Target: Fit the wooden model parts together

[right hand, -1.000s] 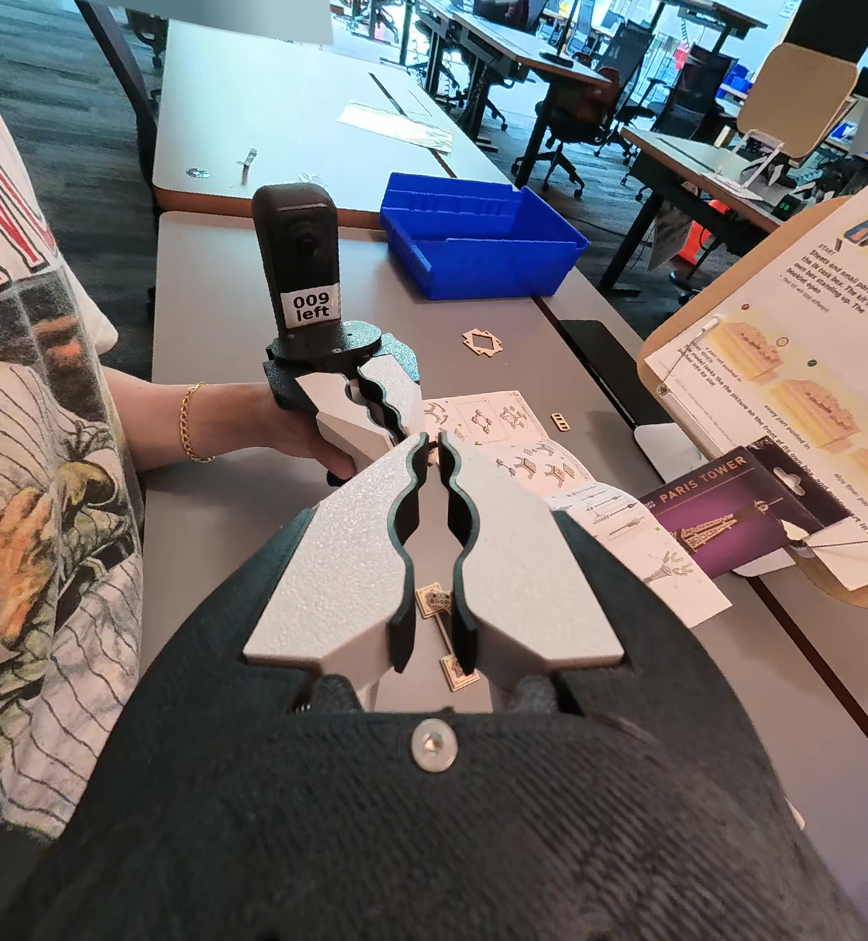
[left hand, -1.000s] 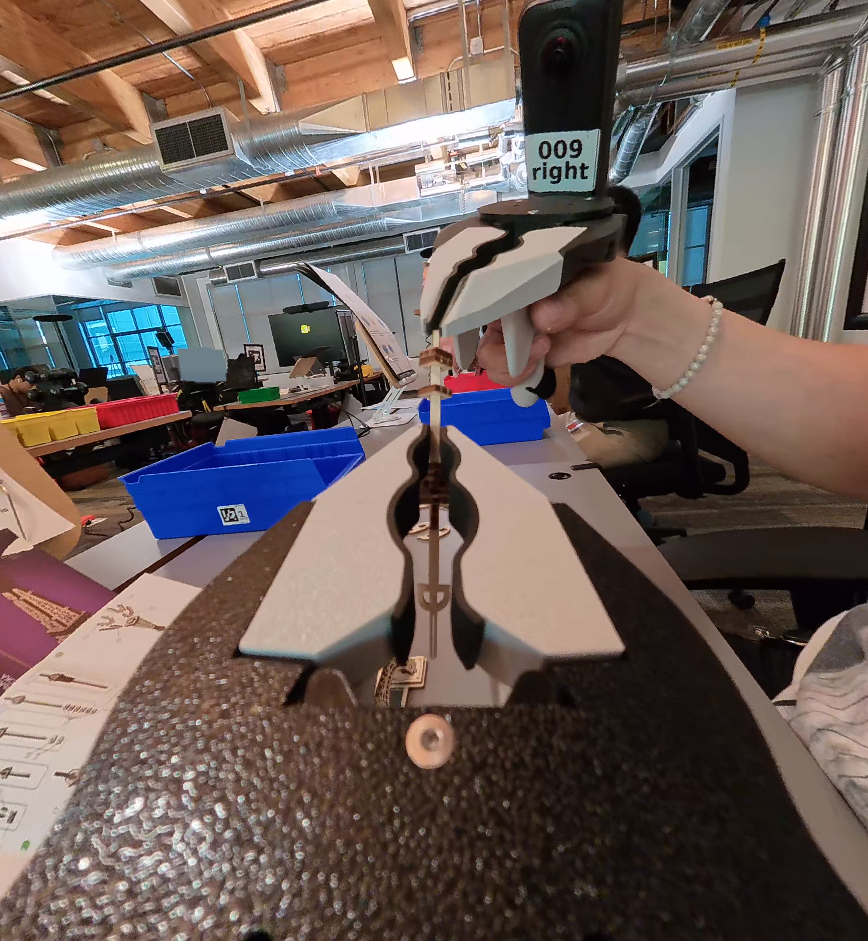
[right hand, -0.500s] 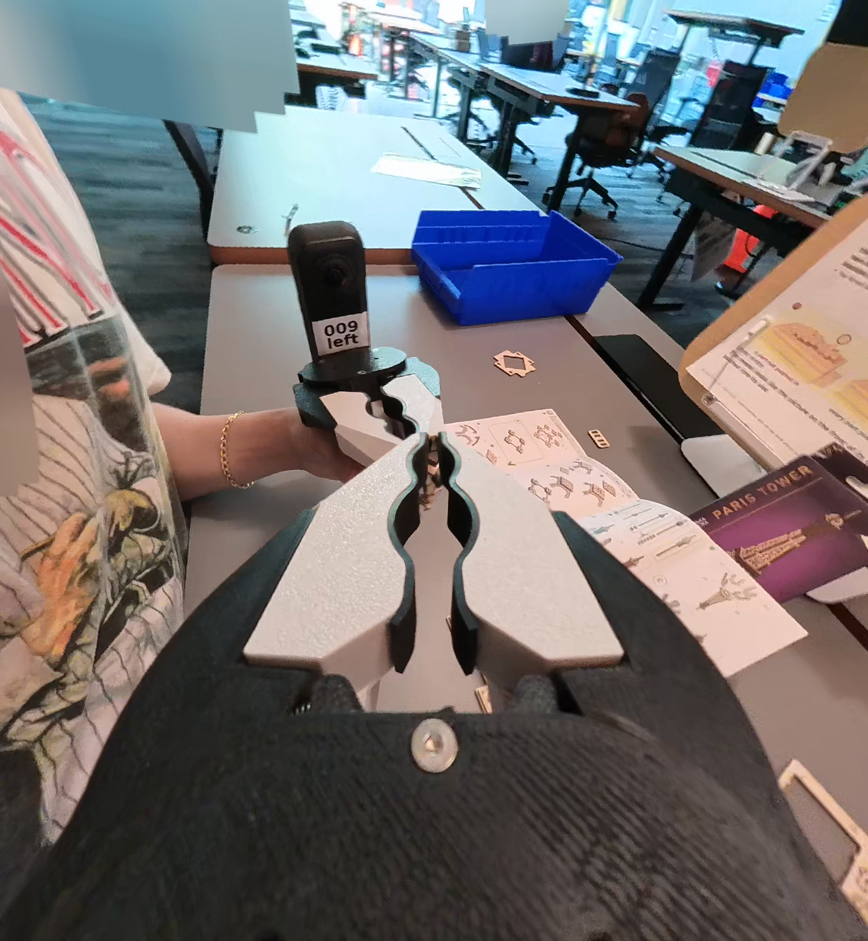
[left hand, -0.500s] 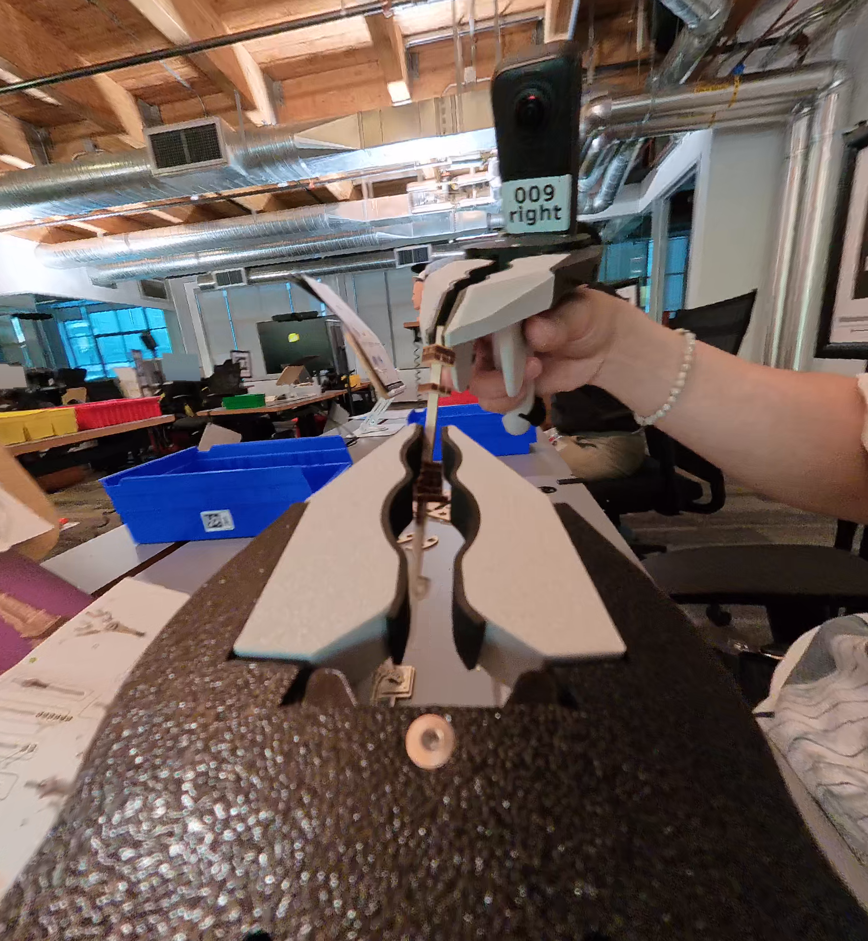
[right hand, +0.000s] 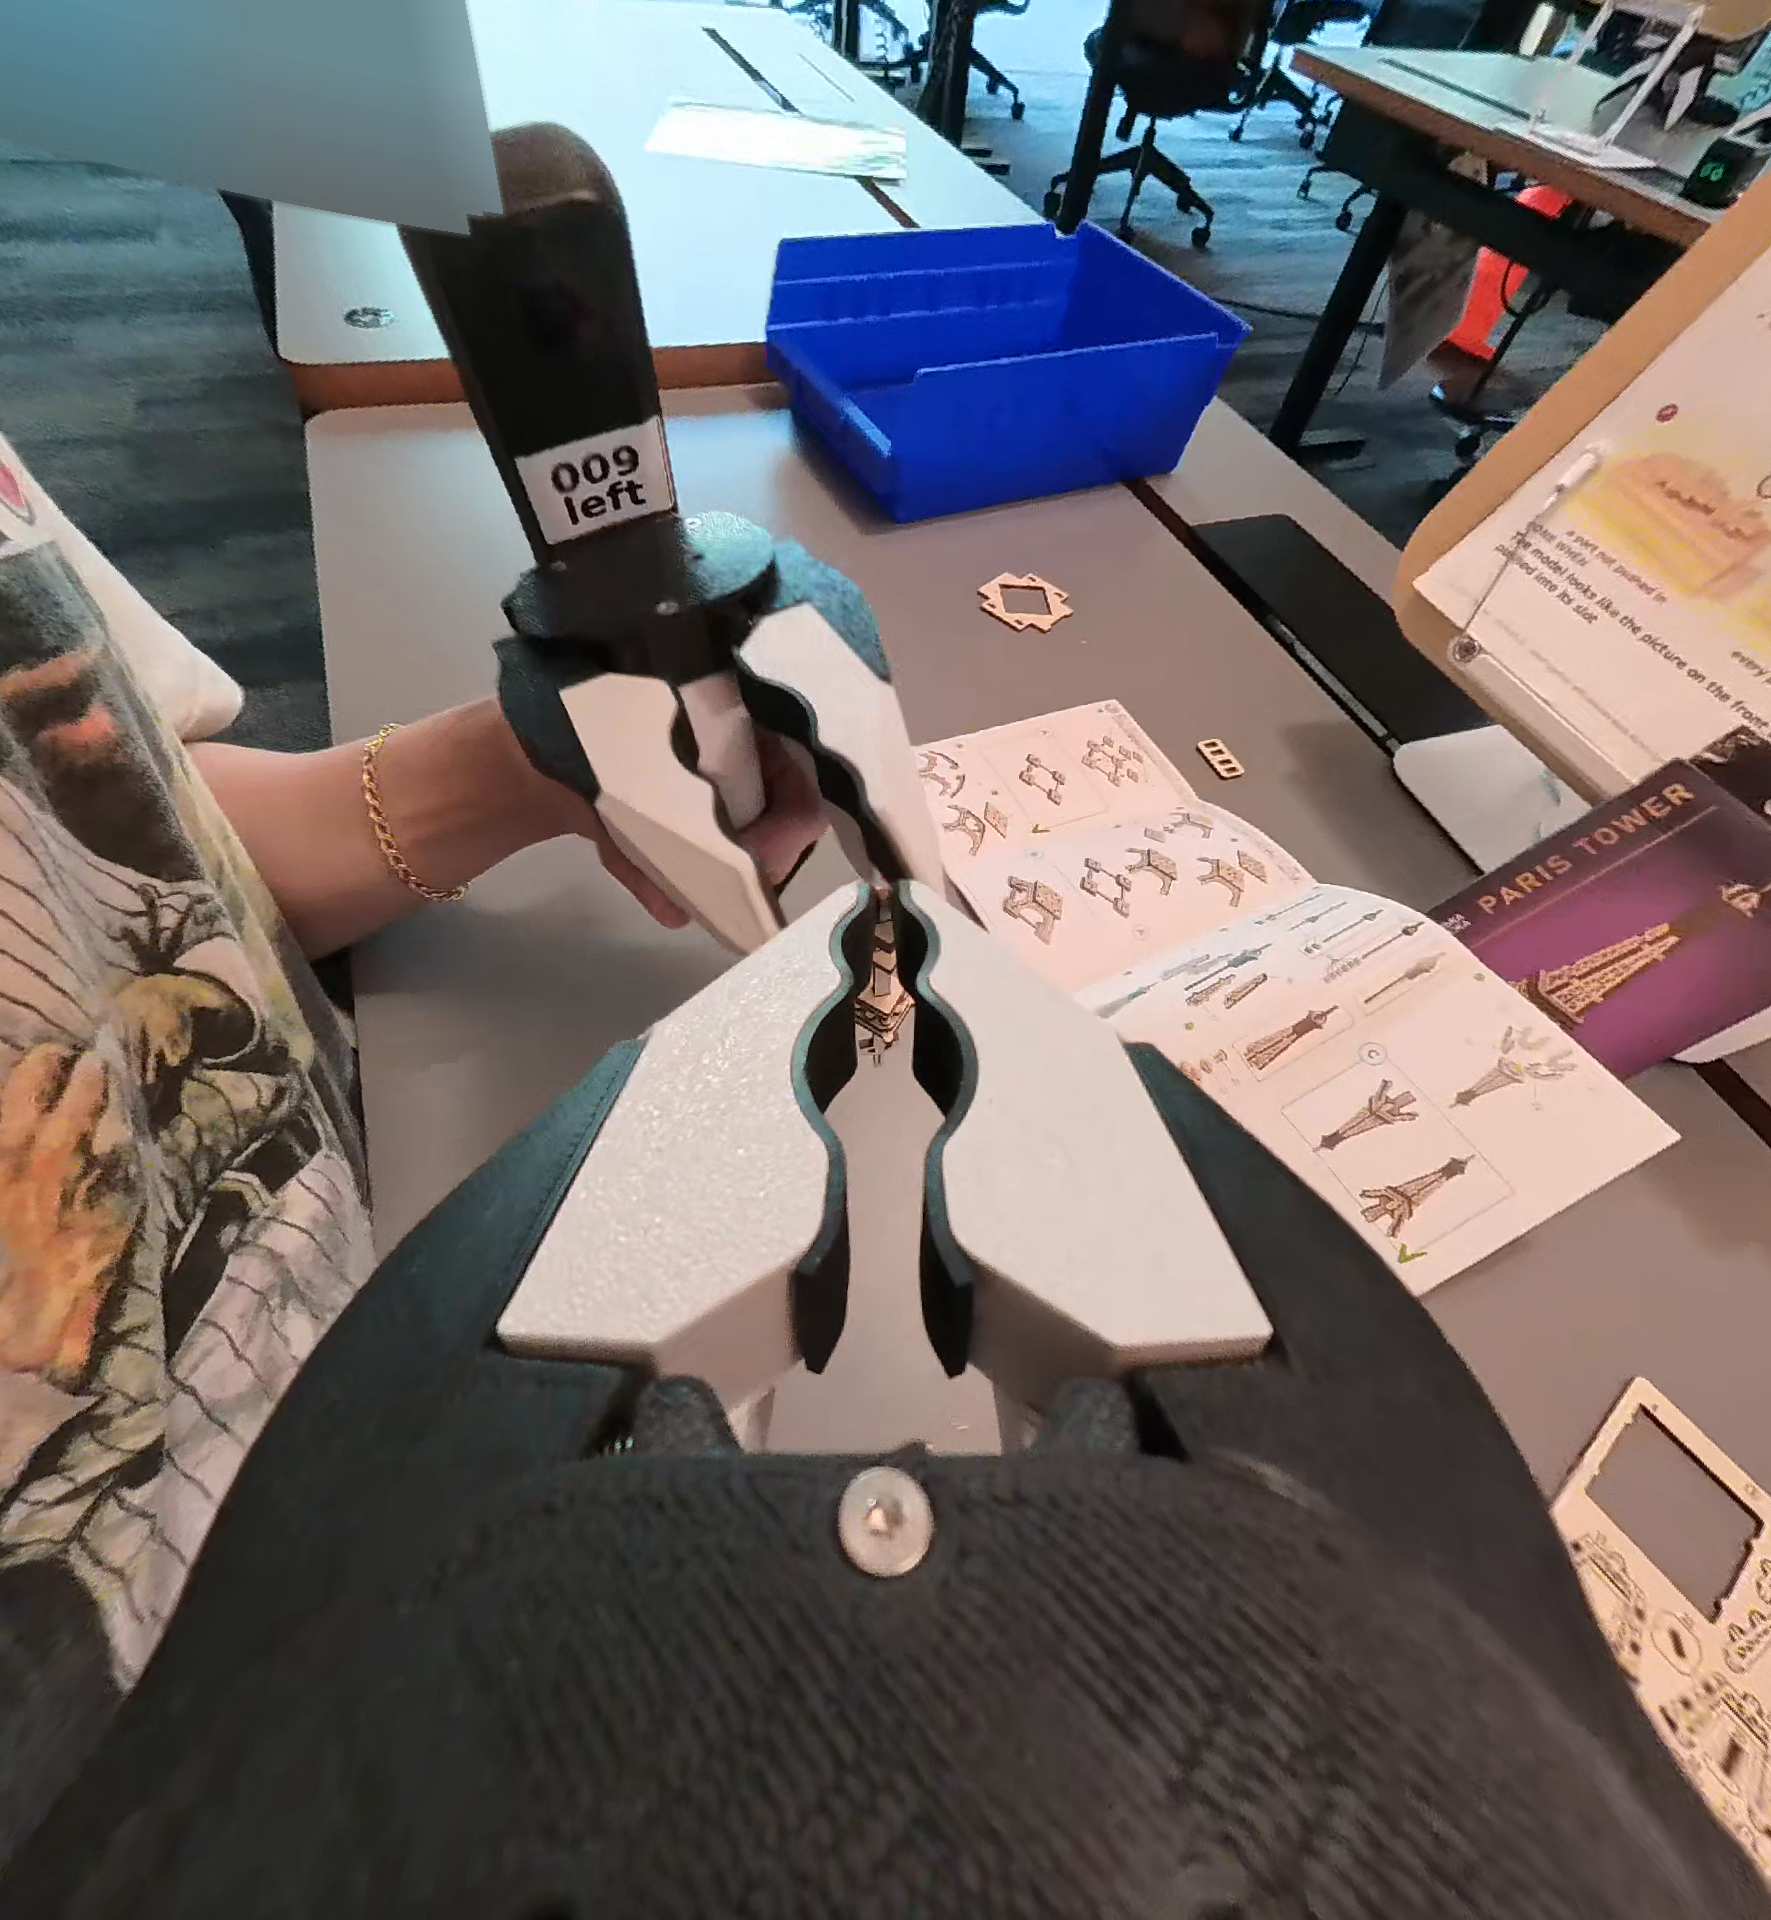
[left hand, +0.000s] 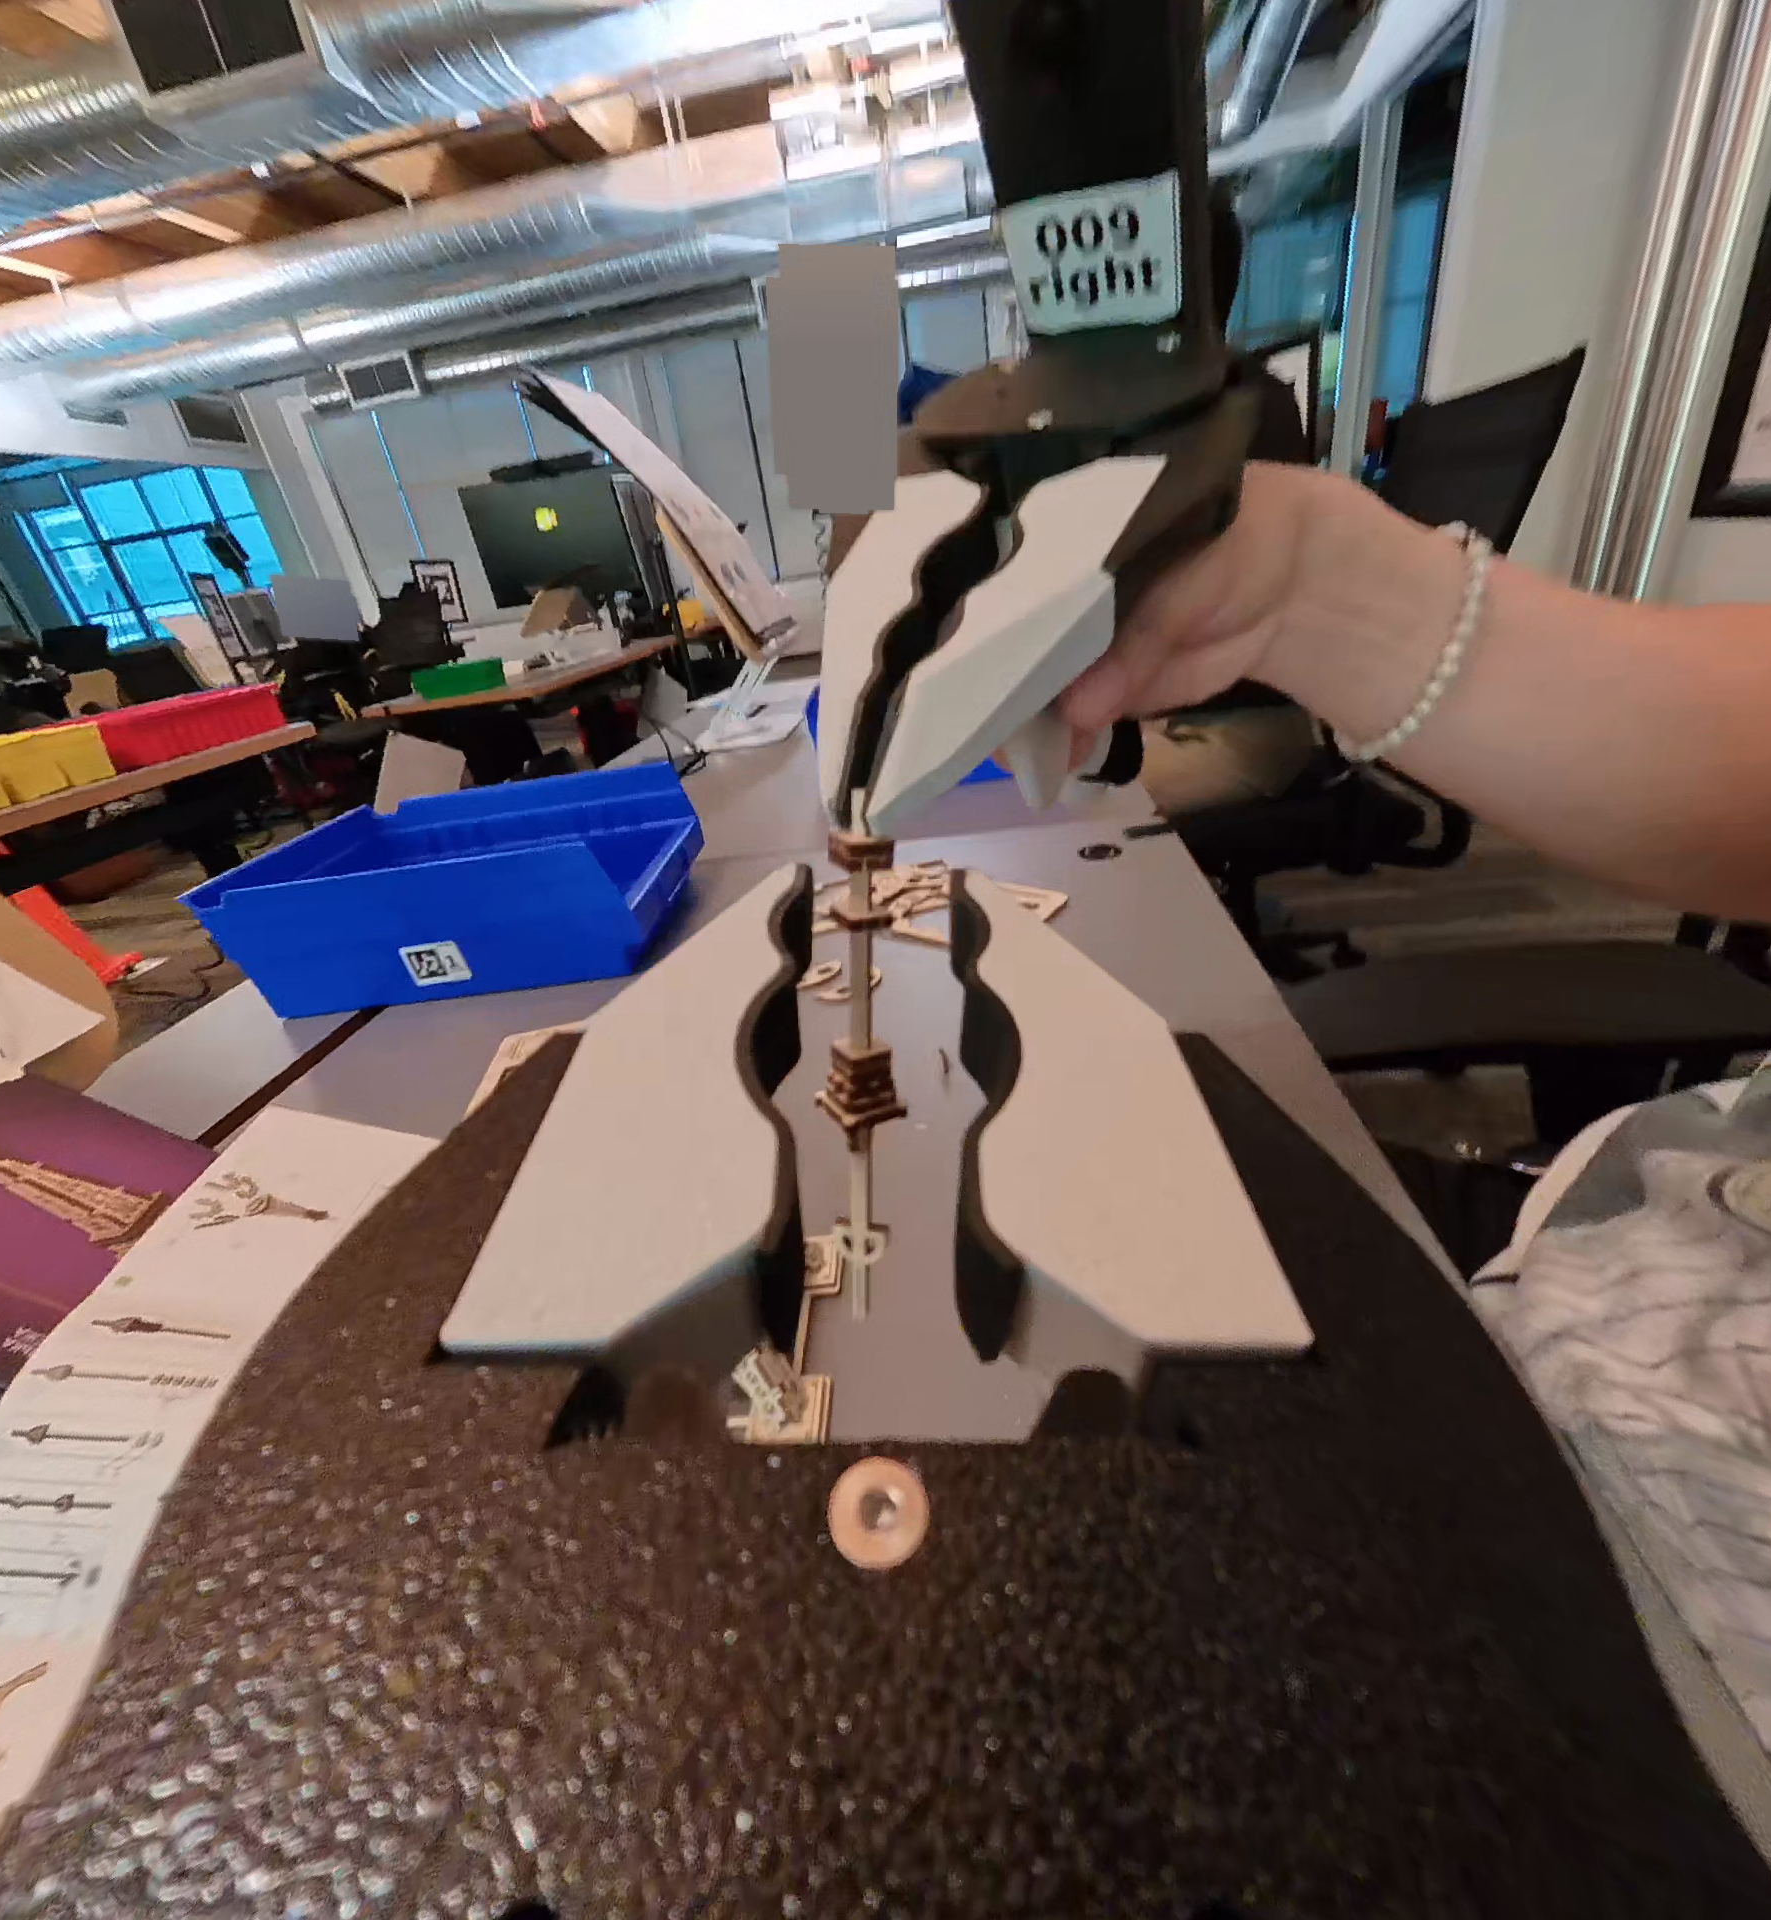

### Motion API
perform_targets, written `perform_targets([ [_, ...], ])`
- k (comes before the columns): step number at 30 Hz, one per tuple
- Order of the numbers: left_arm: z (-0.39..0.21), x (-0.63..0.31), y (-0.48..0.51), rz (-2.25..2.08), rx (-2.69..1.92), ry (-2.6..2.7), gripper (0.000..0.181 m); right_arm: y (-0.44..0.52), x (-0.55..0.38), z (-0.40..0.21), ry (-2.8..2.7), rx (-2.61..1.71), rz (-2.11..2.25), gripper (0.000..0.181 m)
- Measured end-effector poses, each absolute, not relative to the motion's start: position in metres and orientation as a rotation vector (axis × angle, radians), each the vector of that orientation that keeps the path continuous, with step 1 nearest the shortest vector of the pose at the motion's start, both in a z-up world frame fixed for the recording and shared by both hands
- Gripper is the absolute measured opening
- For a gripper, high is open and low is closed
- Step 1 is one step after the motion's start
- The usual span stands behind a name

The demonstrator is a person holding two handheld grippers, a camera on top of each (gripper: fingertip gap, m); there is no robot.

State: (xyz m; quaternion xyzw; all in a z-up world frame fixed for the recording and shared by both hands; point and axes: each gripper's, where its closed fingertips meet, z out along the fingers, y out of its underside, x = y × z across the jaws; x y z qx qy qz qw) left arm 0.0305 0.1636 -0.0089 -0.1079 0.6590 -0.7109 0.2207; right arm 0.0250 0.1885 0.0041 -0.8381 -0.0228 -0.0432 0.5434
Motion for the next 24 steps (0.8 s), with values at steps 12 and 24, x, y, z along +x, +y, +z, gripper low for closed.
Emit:
perform_targets([
  [12, -0.013, 0.03, 0.157, -1.889, -0.265, 1.863, 0.009, 0.188, 0.017, -0.007, -0.127, -2.068, -0.116, 0.0],
  [24, -0.014, 0.025, 0.153, -1.975, -0.3, 1.915, 0.009, 0.185, 0.014, -0.007, -0.205, -2.097, -0.163, 0.0],
])
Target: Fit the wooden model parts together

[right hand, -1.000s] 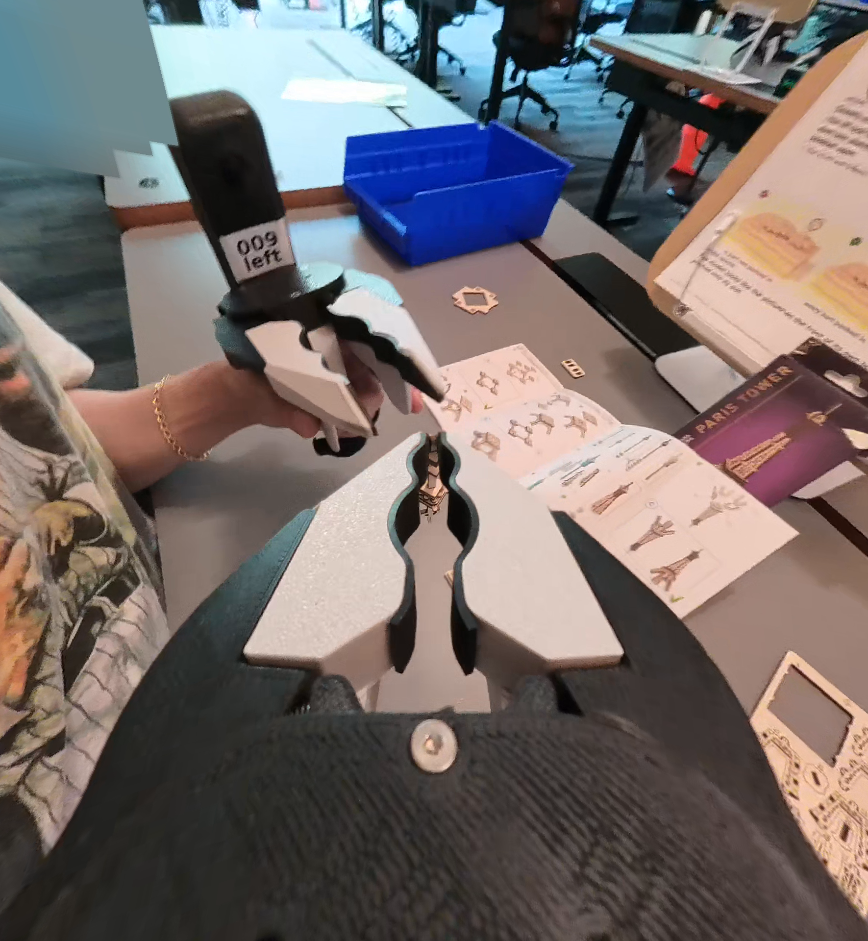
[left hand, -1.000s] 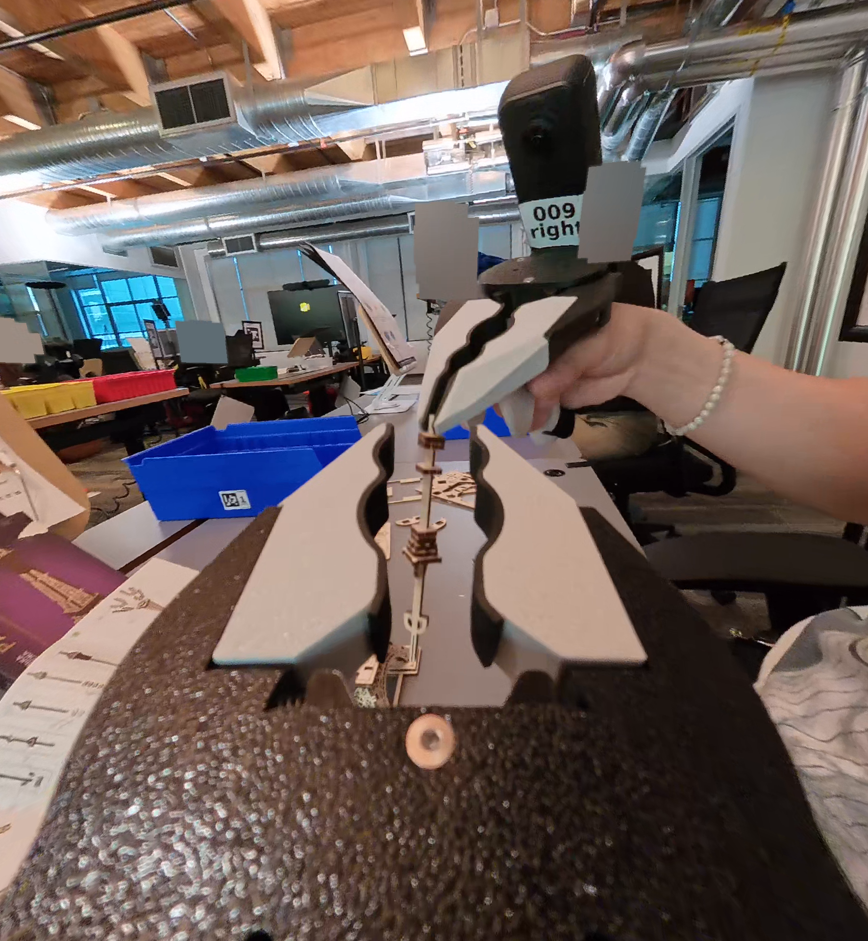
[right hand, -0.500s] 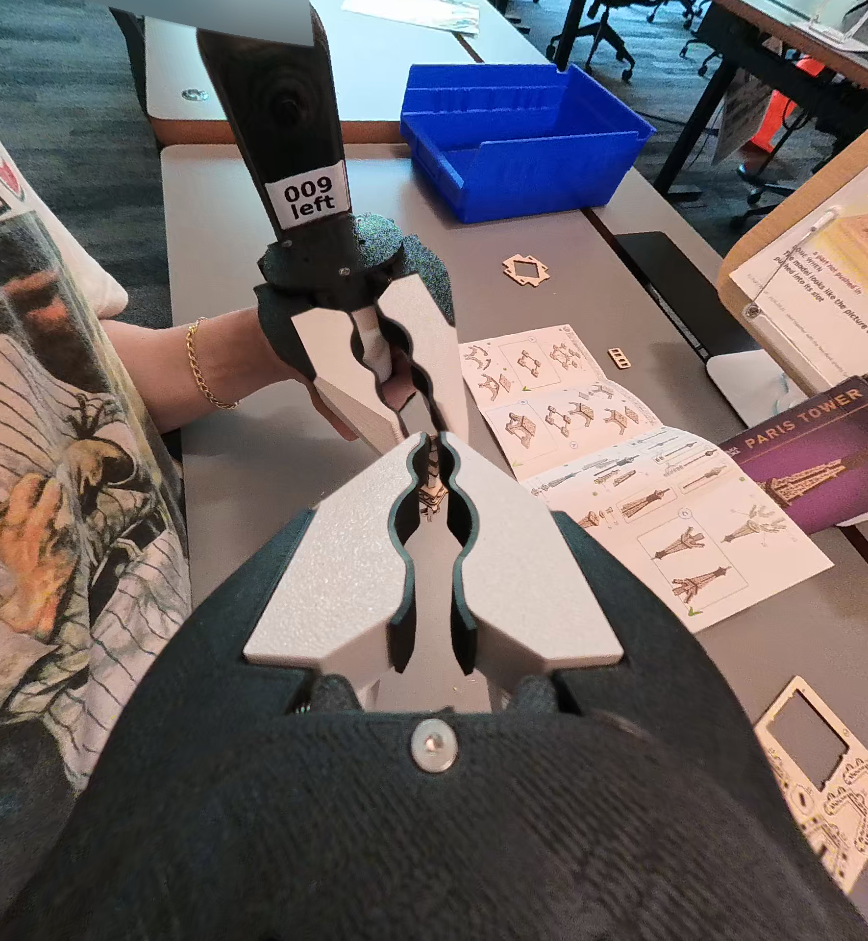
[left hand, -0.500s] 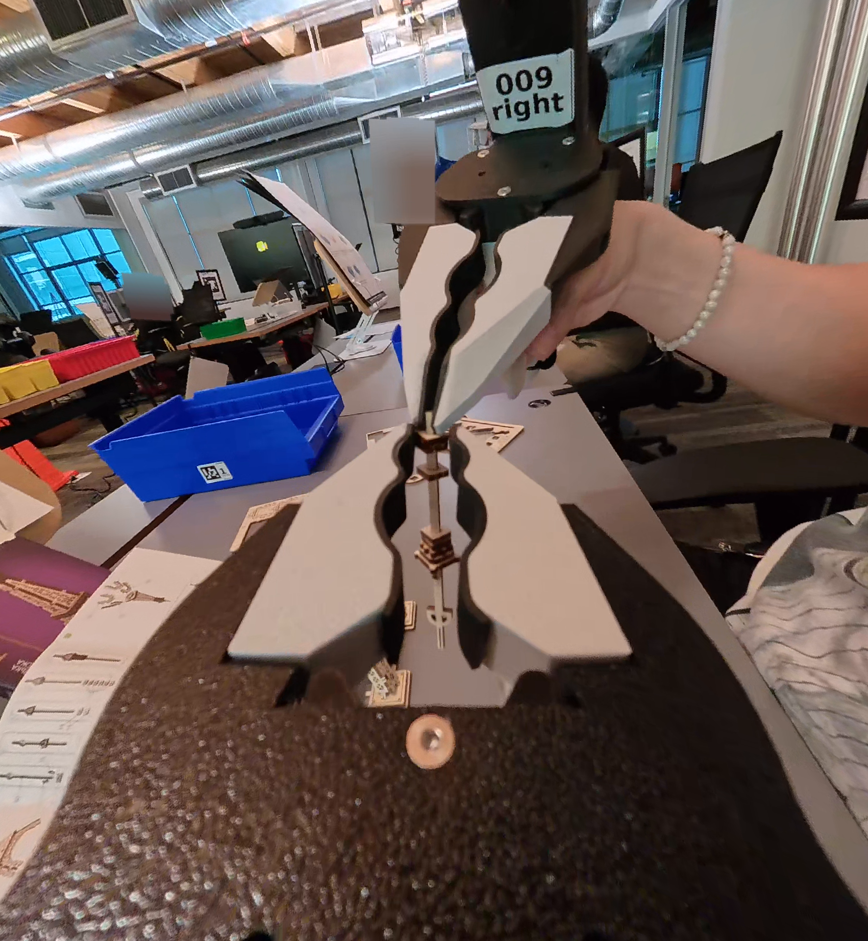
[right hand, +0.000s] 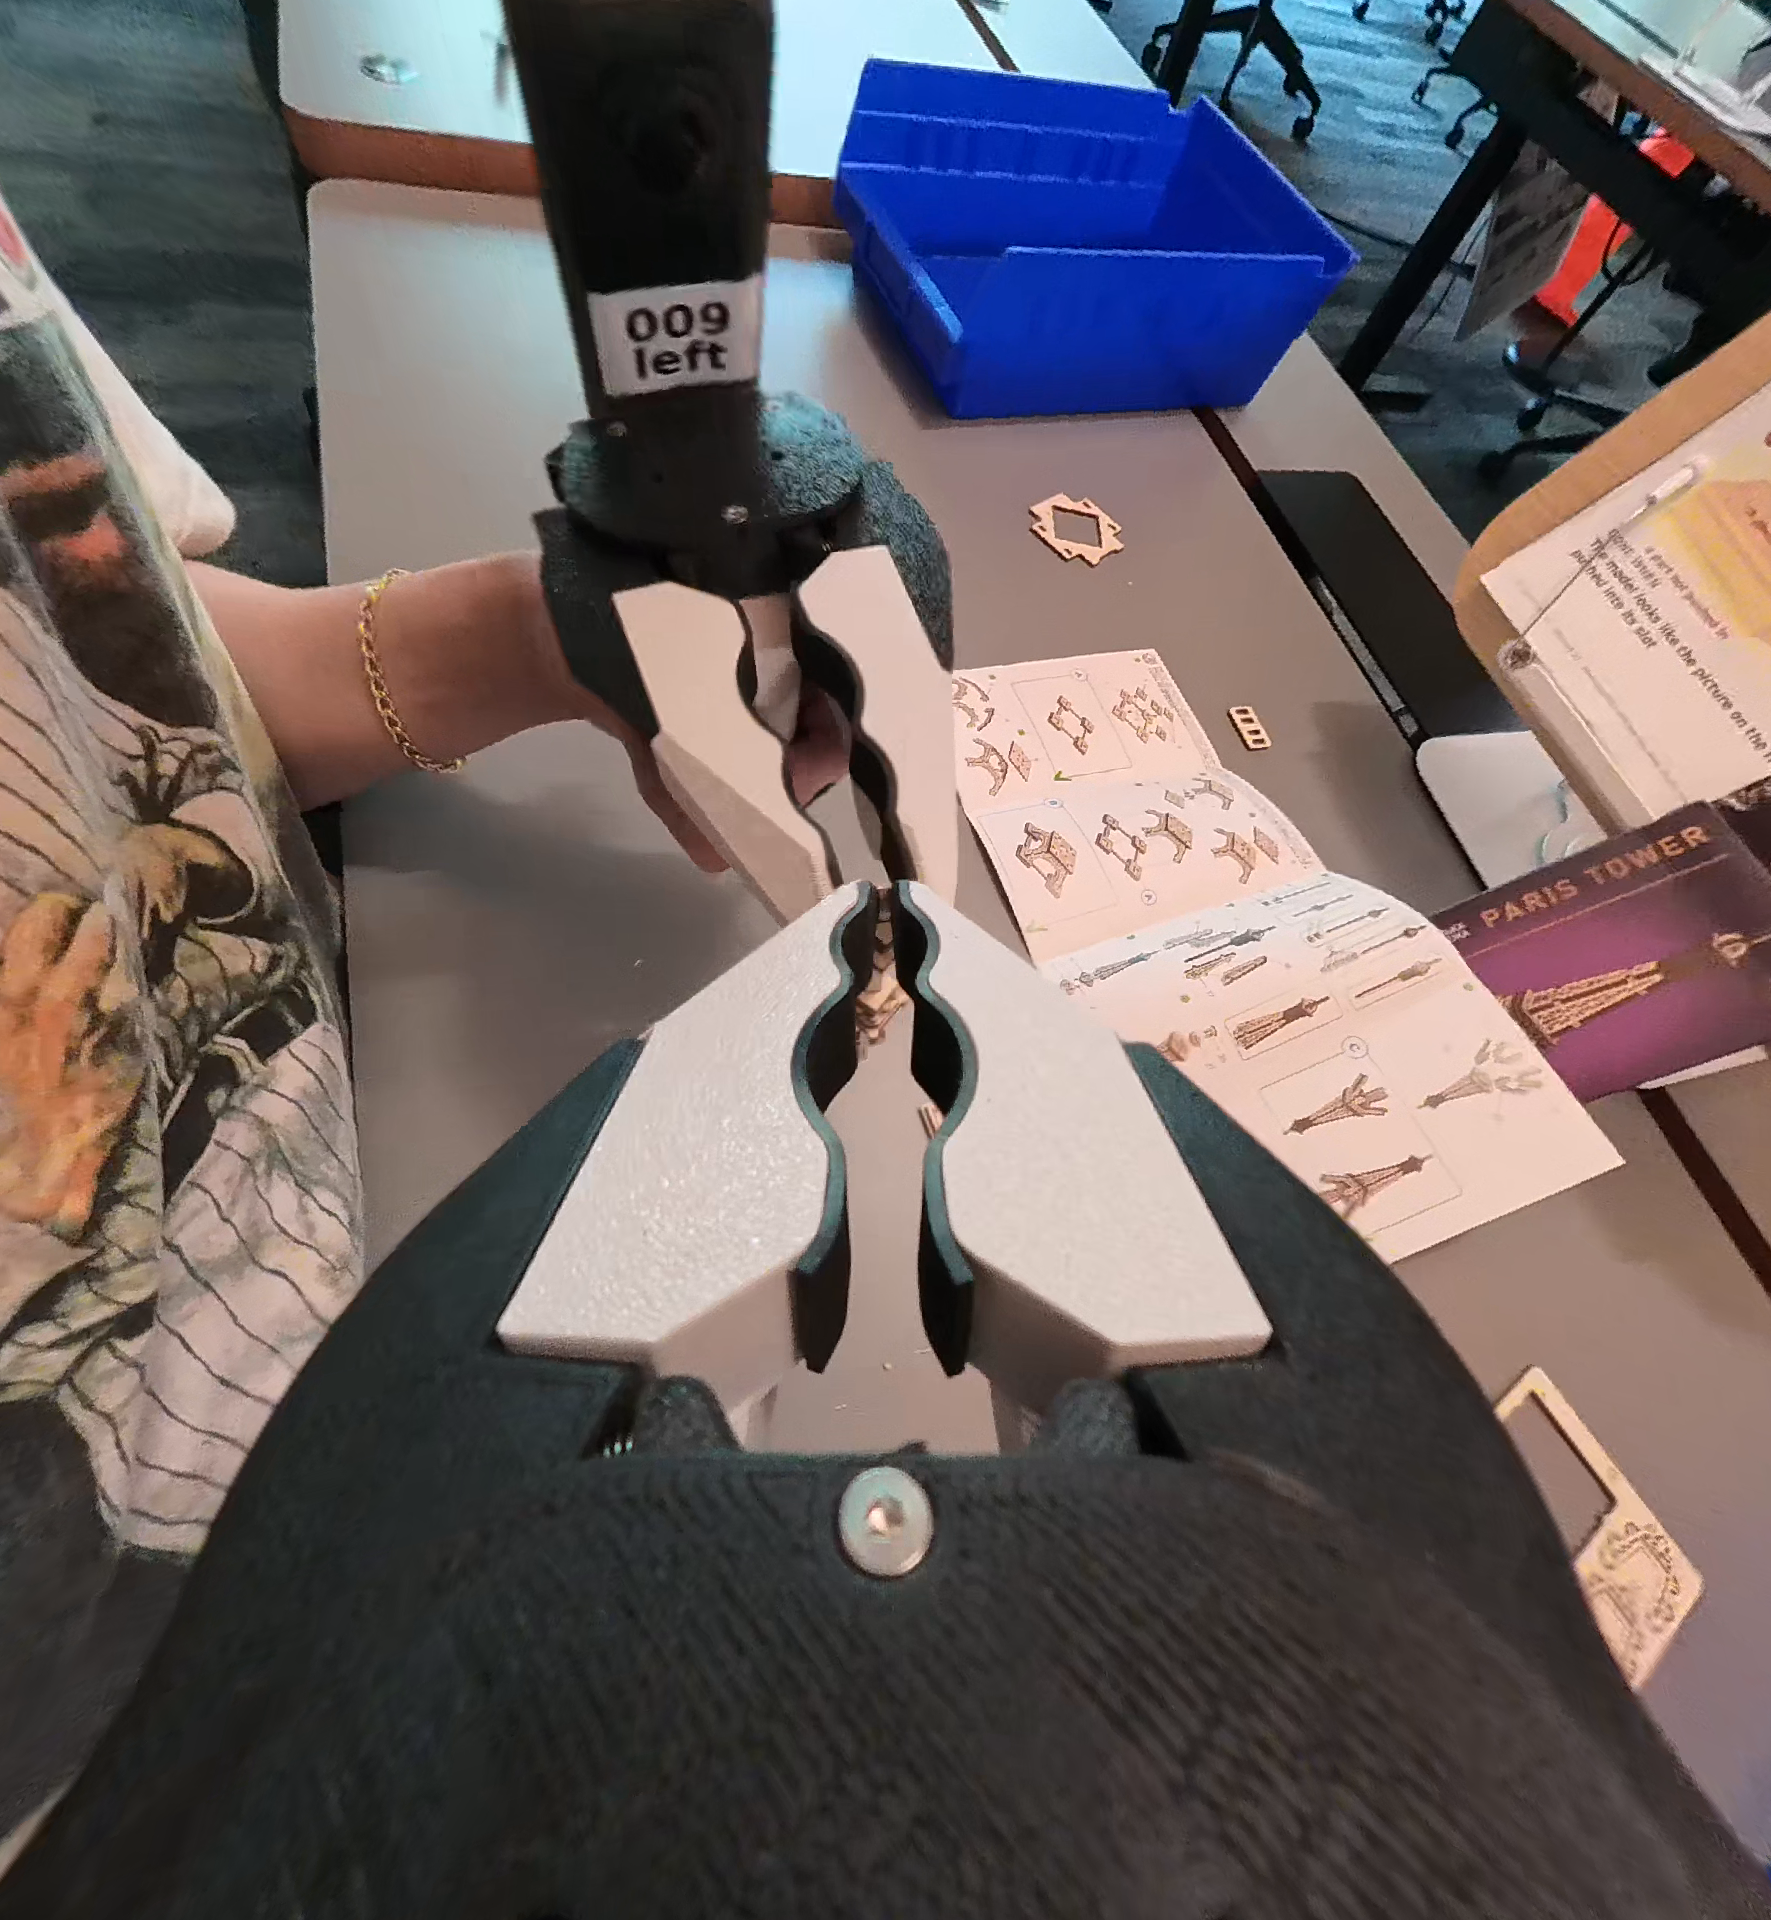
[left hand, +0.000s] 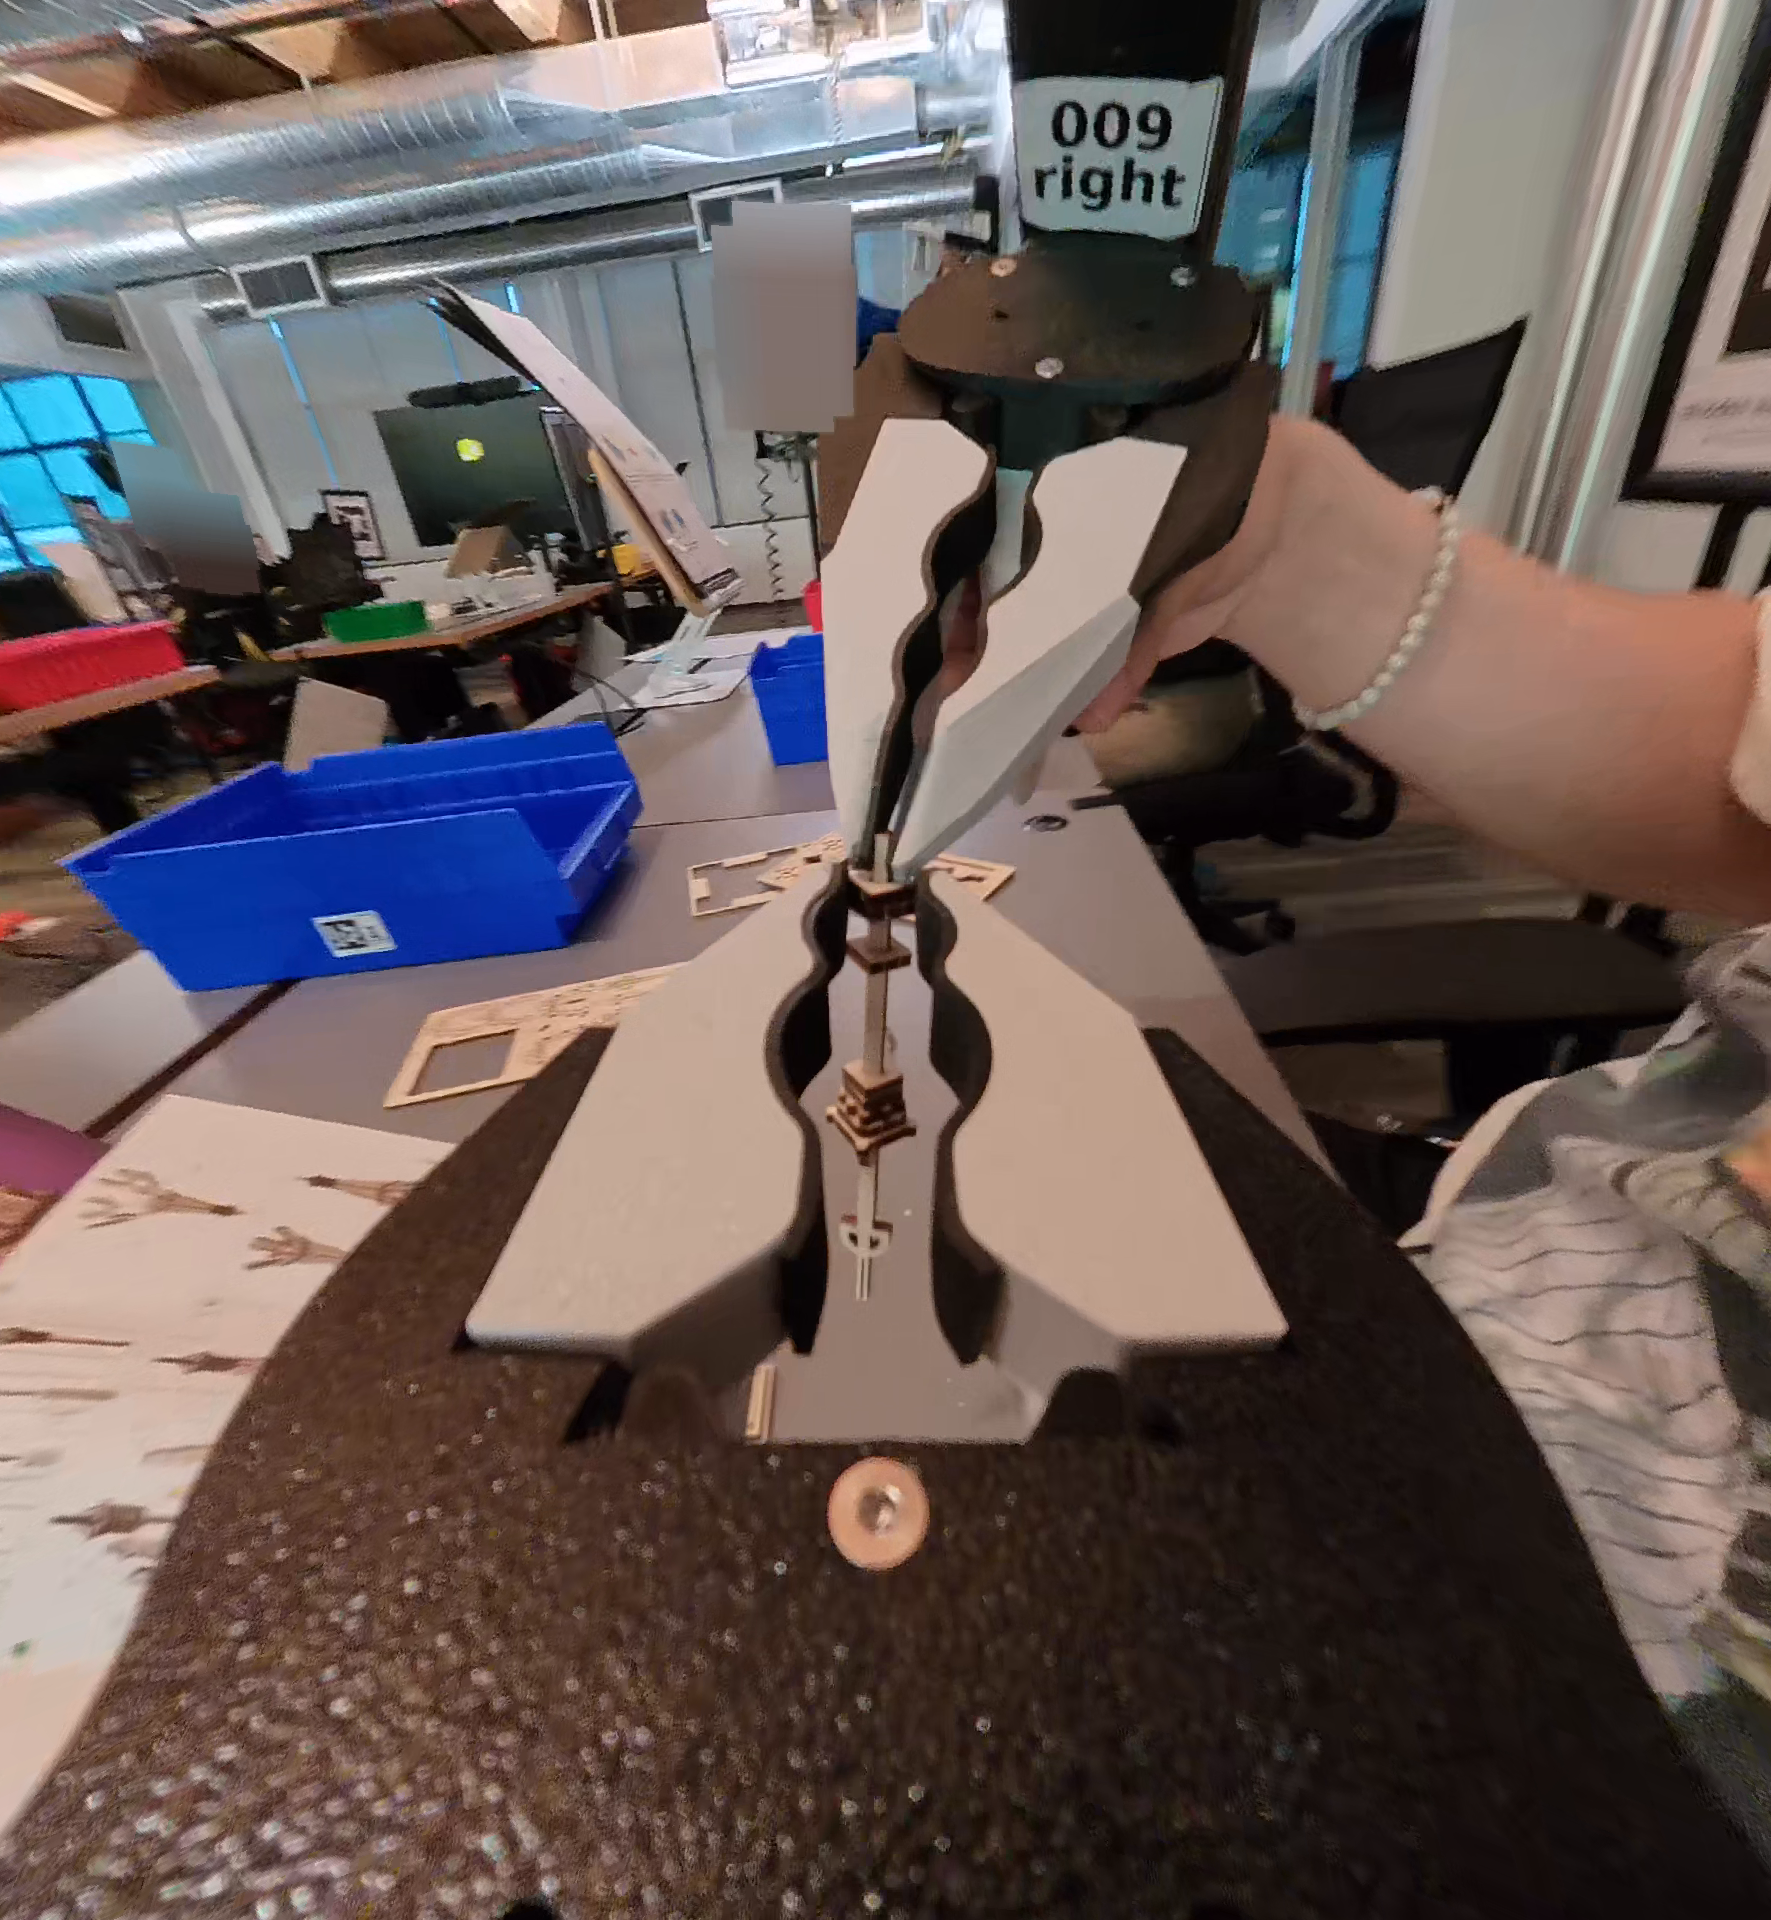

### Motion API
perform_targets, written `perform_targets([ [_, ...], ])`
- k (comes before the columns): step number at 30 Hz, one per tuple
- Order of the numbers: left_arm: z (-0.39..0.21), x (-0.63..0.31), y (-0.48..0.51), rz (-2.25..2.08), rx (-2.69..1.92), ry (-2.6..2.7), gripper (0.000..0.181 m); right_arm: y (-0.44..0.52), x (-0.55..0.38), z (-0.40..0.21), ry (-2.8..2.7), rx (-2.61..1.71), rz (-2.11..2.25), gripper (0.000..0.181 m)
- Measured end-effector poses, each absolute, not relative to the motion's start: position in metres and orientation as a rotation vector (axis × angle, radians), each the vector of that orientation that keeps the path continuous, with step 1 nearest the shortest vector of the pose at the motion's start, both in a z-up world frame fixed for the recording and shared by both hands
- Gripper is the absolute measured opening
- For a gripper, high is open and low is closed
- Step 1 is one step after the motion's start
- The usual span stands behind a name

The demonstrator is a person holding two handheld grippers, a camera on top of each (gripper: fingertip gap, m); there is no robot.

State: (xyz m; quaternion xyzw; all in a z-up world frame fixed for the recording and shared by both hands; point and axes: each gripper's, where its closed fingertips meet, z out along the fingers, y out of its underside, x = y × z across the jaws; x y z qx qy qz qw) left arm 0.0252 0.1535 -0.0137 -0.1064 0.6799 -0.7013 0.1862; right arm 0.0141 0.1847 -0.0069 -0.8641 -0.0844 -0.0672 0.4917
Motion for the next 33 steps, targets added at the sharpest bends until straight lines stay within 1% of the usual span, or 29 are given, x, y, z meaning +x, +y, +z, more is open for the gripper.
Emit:
perform_targets([
  [2, -0.013, 0.026, 0.154, -1.98, -0.29, 1.895, 0.009, 0.185, 0.015, -0.006, -0.188, -2.101, -0.154, 0.0],
  [5, -0.018, 0.03, 0.154, -1.819, -0.236, 1.873, 0.009, 0.184, 0.018, -0.009, -0.167, -2.115, -0.155, 0.0],
  [12, -0.018, 0.031, 0.157, -1.917, -0.337, 1.917, 0.009, 0.183, 0.019, -0.002, -0.168, -2.094, -0.163, 0.0],
  [17, -0.029, 0.033, 0.157, -1.788, -0.298, 1.96, 0.009, 0.183, 0.02, -0.008, -0.181, -2.133, -0.173, 0.0],
  [18, -0.03, 0.034, 0.158, -1.782, -0.3, 1.958, 0.011, 0.183, 0.02, -0.009, -0.176, -2.133, -0.168, 0.0],
  [20, -0.025, 0.038, 0.164, -1.775, -0.332, 1.908, 0.023, 0.181, 0.024, -0.011, -0.159, -2.143, -0.172, 0.0],
  [21, -0.02, 0.037, 0.167, -1.807, -0.339, 1.88, 0.023, 0.181, 0.026, -0.012, -0.154, -2.145, -0.184, 0.0],
  [23, -0.011, 0.03, 0.167, -1.896, -0.322, 1.859, 0.012, 0.181, 0.024, -0.011, -0.152, -2.135, -0.17, 0.0],
  [24, -0.01, 0.028, 0.166, -1.907, -0.314, 1.861, 0.01, 0.182, 0.023, -0.011, -0.151, -2.13, -0.164, 0.0],
  [27, -0.015, 0.027, 0.162, -1.884, -0.294, 1.893, 0.008, 0.18, 0.023, -0.014, -0.158, -2.147, -0.176, 0.0],
  [29, -0.02, 0.026, 0.158, -1.867, -0.282, 1.929, 0.01, 0.183, 0.021, -0.011, -0.157, -2.126, -0.159, 0.0],
  [31, -0.023, 0.028, 0.156, -1.821, -0.289, 1.942, 0.003, 0.183, 0.02, -0.012, -0.168, -2.134, -0.159, 0.0],
  [33, -0.023, 0.029, 0.155, -1.794, -0.278, 1.941, 0.001, 0.181, 0.018, -0.012, -0.182, -2.147, -0.165, 0.0],
])
